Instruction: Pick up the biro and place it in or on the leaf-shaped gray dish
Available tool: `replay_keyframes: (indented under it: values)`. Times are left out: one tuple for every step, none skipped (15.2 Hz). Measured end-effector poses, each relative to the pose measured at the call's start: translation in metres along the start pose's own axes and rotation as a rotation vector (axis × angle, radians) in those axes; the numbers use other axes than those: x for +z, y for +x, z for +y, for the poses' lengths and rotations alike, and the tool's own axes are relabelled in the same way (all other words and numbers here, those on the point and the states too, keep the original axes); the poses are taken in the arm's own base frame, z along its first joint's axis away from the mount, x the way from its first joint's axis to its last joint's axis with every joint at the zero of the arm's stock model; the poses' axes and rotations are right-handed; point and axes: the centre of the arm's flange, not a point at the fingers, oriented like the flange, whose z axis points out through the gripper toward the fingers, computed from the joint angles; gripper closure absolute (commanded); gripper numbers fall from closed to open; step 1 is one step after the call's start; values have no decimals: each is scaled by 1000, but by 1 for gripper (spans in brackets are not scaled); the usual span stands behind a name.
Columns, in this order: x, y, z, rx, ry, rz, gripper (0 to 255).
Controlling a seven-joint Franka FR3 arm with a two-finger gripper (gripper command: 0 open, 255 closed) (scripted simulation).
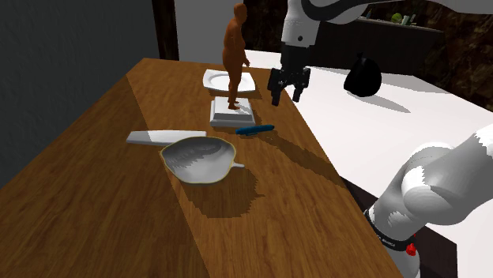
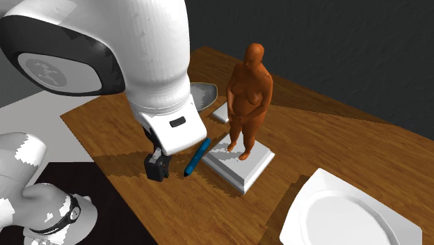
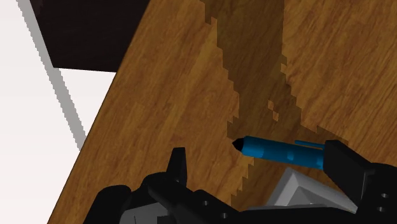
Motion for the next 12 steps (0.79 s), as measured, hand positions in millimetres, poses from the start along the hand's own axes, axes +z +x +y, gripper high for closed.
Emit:
replay_keyframes:
  values:
    - [0,0,0,0,0,0,0]
    - [0,0,0,0,0,0,0]
    - [0,0,0,0,0,0,255]
    - [0,0,0,0,0,0,255]
    - [0,0,0,0,0,0,255]
    - [0,0,0,0,0,0,255]
    - [0,0,0,0,0,0,255]
    - [0,0,0,0,0,0,255]
    - [0,0,0,0,0,0,255]
    - [0,0,0,0,0,0,255]
    - [0,0,0,0,0,0,255]
    - [0,0,0,0,0,0,255]
